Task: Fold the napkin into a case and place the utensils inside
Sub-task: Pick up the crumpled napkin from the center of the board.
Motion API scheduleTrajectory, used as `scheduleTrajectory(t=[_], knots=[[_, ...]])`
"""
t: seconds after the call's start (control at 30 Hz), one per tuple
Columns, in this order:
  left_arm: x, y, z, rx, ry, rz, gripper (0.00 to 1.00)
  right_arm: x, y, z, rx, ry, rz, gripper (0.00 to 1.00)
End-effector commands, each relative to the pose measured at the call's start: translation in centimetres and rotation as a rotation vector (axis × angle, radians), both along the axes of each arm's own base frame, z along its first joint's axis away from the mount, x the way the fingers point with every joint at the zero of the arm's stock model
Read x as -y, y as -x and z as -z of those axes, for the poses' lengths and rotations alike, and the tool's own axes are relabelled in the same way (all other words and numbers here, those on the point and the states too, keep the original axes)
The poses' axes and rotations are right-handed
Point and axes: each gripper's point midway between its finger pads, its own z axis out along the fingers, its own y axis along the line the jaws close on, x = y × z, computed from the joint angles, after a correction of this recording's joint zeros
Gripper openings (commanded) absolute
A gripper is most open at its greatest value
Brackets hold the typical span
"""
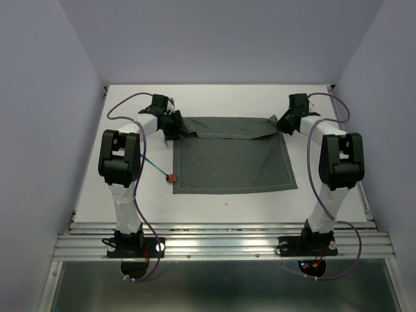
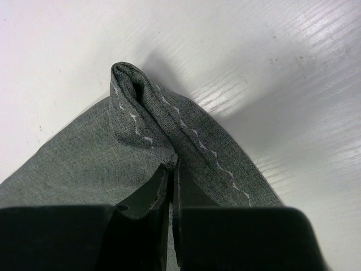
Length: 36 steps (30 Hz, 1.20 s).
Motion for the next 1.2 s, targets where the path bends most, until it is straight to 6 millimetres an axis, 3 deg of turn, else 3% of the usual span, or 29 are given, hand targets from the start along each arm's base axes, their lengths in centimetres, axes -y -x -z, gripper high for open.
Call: scheduleTrajectory(t=[0.0, 0.53, 0.6, 0.7, 0.77, 0.8, 0.93, 1.07, 1.13, 1.17], knots=[[1.0, -2.5, -3.4, 0.142, 0.043, -0.04, 0.57, 0.0, -1.0, -2.8, 0.083, -0.011, -0.006, 0.04], [2.6, -5.5, -0.4, 0.107, 0.018, -0.018, 0.56, -0.2, -0.8, -2.3, 0.07, -0.015, -0.017, 0.04], [2.6, -5.6, -0.4, 0.109, 0.004, -0.015, 0.5, -0.1, -0.8, -2.3, 0.07, -0.011, -0.014, 0.04], [2.4, -5.7, -0.4, 0.107, -0.017, -0.018, 0.22, 0.0, -0.8, -2.5, 0.074, -0.007, -0.012, 0.04], [2.3, -5.8, -1.0, 0.117, -0.023, -0.021, 0.11, 0.1, -0.7, -2.5, 0.074, -0.004, -0.011, 0.04], [2.3, -5.8, -1.2, 0.12, -0.025, -0.02, 0.01, 0.1, -0.7, -2.6, 0.076, -0.001, -0.012, 0.04], [2.1, -5.8, -2.7, 0.128, -0.047, -0.005, 0.0, 0.3, -0.7, -3.0, 0.085, 0.011, -0.007, 0.04], [2.2, -5.7, -5.3, 0.158, -0.05, 0.031, 0.0, 2.8, -1.3, -4.3, 0.11, 0.021, 0.036, 0.04], [2.1, -5.3, -6.3, 0.154, -0.059, 0.048, 0.0, 4.1, -1.6, -5.5, 0.134, 0.017, 0.058, 0.04], [2.3, -5.8, -7.8, 0.186, -0.056, 0.069, 0.0, 5.3, -2.1, -6.6, 0.157, 0.013, 0.078, 0.04]])
